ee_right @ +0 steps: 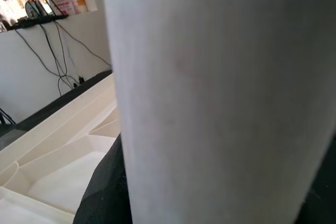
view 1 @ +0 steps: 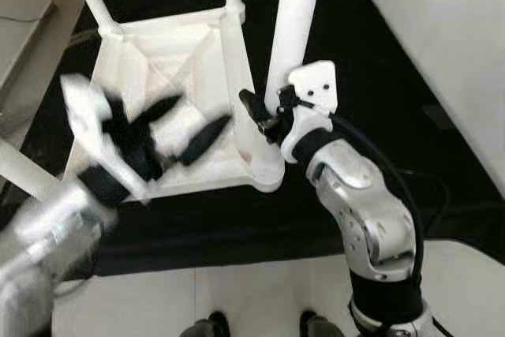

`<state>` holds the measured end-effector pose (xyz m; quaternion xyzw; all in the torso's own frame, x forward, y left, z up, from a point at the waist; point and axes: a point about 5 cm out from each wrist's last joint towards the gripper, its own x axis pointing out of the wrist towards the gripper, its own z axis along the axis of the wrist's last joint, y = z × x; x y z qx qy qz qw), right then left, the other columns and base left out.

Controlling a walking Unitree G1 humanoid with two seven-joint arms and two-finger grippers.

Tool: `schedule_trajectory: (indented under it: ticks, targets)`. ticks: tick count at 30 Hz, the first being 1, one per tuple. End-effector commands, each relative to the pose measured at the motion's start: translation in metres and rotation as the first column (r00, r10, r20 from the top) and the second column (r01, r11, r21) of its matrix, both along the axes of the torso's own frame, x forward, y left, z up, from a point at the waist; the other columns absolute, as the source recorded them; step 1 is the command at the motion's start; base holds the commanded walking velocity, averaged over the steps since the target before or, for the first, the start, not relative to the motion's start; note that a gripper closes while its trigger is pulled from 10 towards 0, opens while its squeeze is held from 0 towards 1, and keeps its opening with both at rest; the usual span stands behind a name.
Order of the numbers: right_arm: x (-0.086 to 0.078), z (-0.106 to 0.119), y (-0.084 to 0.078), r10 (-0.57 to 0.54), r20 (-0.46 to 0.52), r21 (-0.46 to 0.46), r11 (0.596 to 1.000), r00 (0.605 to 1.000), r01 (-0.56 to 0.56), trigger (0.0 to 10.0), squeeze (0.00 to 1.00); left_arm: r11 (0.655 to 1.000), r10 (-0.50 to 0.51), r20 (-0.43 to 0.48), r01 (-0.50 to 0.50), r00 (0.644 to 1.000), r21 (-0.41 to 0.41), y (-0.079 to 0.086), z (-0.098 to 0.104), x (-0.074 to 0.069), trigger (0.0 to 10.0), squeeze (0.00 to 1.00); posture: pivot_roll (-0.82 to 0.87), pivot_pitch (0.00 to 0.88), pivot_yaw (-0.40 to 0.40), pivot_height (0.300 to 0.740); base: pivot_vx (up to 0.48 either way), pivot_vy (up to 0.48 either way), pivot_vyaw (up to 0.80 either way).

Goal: Building children table

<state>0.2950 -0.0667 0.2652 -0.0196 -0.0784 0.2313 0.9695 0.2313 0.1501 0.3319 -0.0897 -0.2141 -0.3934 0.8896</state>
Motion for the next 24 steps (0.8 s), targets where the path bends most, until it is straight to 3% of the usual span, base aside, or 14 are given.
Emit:
schedule_trajectory:
  ticks: [1, 4, 7, 11, 13, 18, 21, 22, 24]
  targets:
    - [0.011, -0.044, -0.007, -0.085, -0.206, -0.069, 0.995, 0.975, 0.072, 10.0, 0.00, 0.998, -0.063, -0.036, 0.064, 0.997, 0.025, -0.005, 0.012, 0.011, 10.0, 0.00, -0.05, 0.242, 0.094, 0.740, 0.000, 0.000, 0.00]
    - [0.011, -0.044, -0.006, -0.080, -0.203, -0.069, 0.995, 0.976, 0.067, 10.0, 0.00, 0.995, -0.096, -0.052, 0.098, 0.994, 0.035, -0.010, 0.017, 0.017, 10.0, 0.00, -0.05, 0.242, 0.095, 0.740, 0.000, 0.000, 0.00]
    - [0.011, -0.041, 0.000, -0.062, -0.192, -0.058, 0.997, 0.979, 0.052, 10.0, 0.00, 0.980, -0.156, -0.057, 0.162, 0.986, 0.120, -0.027, 0.031, 0.033, 10.0, 0.00, -0.05, 0.239, 0.102, 0.740, 0.000, 0.000, 0.00]
    - [0.010, -0.039, 0.004, -0.051, -0.184, -0.052, 0.998, 0.982, 0.042, 10.0, 0.00, 0.965, -0.204, -0.104, 0.217, 0.973, 0.144, -0.038, 0.037, 0.043, 10.0, 0.00, -0.05, 0.240, 0.105, 0.740, 0.000, 0.000, 0.00]
    - [0.009, -0.036, 0.007, -0.038, -0.174, -0.049, 0.998, 0.984, 0.029, 10.0, 0.00, 0.943, -0.228, -0.159, 0.258, 0.961, 0.211, -0.046, 0.039, 0.057, 10.0, 0.00, -0.05, 0.240, 0.110, 0.740, 0.000, 0.000, 0.00]
    - [0.007, -0.034, 0.012, -0.022, -0.168, -0.044, 0.999, 0.986, 0.014, 10.0, 0.00, 0.906, -0.256, -0.113, 0.279, 0.960, 0.317, -0.058, 0.049, 0.067, 10.0, 0.00, -0.05, 0.242, 0.117, 0.740, 0.000, 0.000, 0.00]
    - [0.007, -0.034, 0.012, -0.020, -0.168, -0.043, 0.999, 0.986, 0.013, 10.0, 0.00, 0.904, -0.262, -0.108, 0.284, 0.959, 0.321, -0.060, 0.052, 0.068, 10.0, 0.00, -0.05, 0.240, 0.117, 0.740, 0.000, 0.000, 0.00]
    - [0.007, -0.034, 0.014, -0.014, -0.165, -0.038, 0.999, 0.986, 0.008, 10.0, 0.00, 0.902, -0.248, -0.063, 0.254, 0.967, 0.350, -0.066, 0.061, 0.071, 10.0, 0.00, -0.05, 0.240, 0.120, 0.740, 0.000, 0.000, 0.00]
    - [0.007, -0.034, 0.015, -0.011, -0.164, -0.036, 0.999, 0.986, 0.006, 10.0, 0.00, 0.900, -0.245, -0.039, 0.243, 0.969, 0.362, -0.068, 0.064, 0.071, 9.5, 0.00, -0.05, 0.239, 0.119, 0.740, 0.000, 0.000, 0.00]
